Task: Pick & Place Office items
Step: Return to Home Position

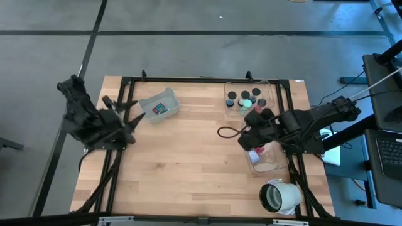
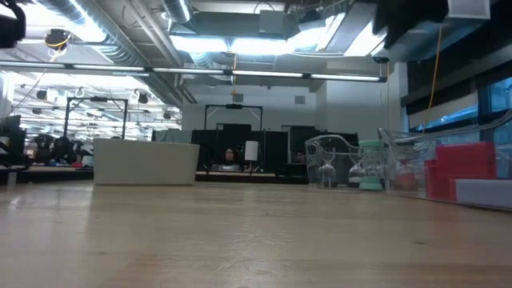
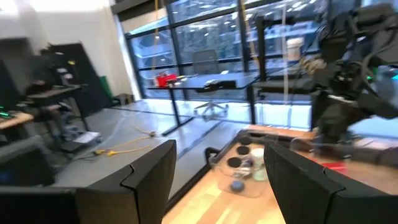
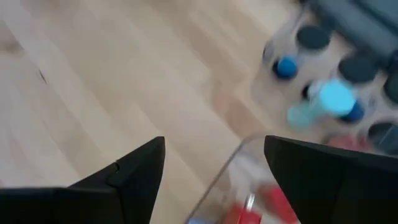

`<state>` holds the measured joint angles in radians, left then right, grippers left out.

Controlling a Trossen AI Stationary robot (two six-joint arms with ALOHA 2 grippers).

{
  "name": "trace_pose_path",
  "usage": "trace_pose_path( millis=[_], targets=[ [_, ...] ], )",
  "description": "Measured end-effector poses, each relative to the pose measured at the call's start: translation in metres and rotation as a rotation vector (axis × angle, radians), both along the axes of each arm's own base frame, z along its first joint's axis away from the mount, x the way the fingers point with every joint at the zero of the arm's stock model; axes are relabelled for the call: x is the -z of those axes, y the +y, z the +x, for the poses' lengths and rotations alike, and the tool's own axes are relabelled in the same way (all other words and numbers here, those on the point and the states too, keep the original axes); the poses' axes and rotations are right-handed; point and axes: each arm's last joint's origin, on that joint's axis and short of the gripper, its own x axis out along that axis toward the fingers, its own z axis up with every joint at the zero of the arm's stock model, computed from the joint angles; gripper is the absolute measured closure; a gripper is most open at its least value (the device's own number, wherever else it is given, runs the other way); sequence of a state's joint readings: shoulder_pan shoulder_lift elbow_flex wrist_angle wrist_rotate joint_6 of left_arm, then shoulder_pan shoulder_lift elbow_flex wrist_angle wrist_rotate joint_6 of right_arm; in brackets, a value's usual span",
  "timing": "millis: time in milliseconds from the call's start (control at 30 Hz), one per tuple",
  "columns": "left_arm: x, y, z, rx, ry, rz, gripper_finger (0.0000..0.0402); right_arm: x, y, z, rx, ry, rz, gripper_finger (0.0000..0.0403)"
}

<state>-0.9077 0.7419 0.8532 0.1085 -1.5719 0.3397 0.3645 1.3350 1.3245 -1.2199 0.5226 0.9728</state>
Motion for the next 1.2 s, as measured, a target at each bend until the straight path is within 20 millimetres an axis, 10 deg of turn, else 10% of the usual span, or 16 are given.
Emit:
trace_pose_path(
  millis=[500, 1200],
  targets=[
    [-0.013, 0.048, -0.051, 0.178, -0.040, -0.062, 0.0162, -0.039, -0.026, -0.043, 0.111, -0.146, -0.171, 0.0124],
    [0.012, 0.078, -0.066, 0.180, -0.026, -0.040, 0.0162, 0.060, -0.037, -0.080, -0.009, -0.550, -0.053, 0.0124]
  ],
)
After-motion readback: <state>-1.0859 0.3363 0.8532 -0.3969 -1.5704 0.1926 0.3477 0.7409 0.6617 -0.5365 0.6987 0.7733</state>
